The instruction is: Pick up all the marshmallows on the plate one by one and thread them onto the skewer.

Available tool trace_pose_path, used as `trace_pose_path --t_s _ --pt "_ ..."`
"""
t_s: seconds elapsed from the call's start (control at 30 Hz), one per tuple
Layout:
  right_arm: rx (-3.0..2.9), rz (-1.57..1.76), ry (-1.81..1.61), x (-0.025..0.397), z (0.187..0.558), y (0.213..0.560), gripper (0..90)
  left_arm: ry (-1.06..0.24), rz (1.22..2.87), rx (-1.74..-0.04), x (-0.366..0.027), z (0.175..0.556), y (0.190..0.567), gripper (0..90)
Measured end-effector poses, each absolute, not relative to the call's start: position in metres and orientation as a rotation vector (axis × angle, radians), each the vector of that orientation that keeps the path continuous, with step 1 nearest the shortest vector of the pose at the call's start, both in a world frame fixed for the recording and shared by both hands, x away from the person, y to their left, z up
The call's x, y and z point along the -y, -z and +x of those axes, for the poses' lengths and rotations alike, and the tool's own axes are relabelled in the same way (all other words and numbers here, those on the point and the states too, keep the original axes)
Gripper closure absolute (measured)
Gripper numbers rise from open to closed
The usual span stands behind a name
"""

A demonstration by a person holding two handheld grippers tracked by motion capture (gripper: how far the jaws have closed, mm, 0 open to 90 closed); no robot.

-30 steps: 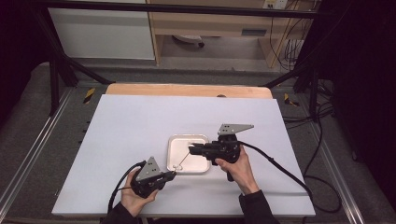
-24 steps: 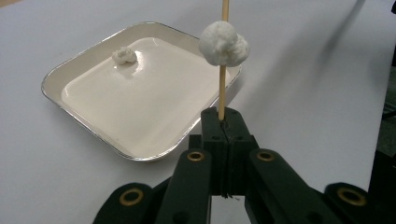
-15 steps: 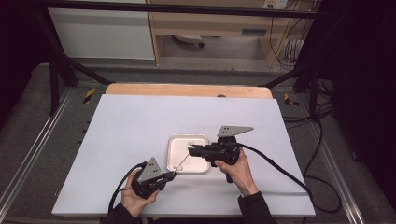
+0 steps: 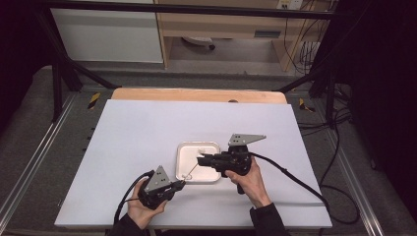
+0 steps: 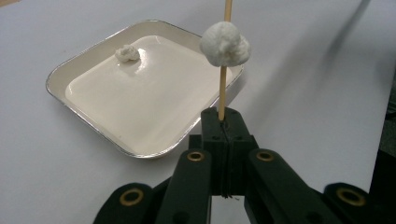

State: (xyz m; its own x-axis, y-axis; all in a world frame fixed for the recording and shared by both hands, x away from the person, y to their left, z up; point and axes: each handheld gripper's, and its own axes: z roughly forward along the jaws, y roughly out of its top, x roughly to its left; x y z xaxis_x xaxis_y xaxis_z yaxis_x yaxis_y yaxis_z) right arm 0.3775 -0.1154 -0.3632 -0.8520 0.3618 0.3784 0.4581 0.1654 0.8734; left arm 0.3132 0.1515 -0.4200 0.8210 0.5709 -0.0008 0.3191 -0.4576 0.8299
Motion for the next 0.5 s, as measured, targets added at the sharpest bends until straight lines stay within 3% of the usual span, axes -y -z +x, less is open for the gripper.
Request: trace_pose_path --t_s 0.5 --pt "2.328 -0.822 1.801 0.1149 0.3754 0.3656 81.0 -0.334 2.076 -0.66 -0.152 0.3129 0.419 89.1"
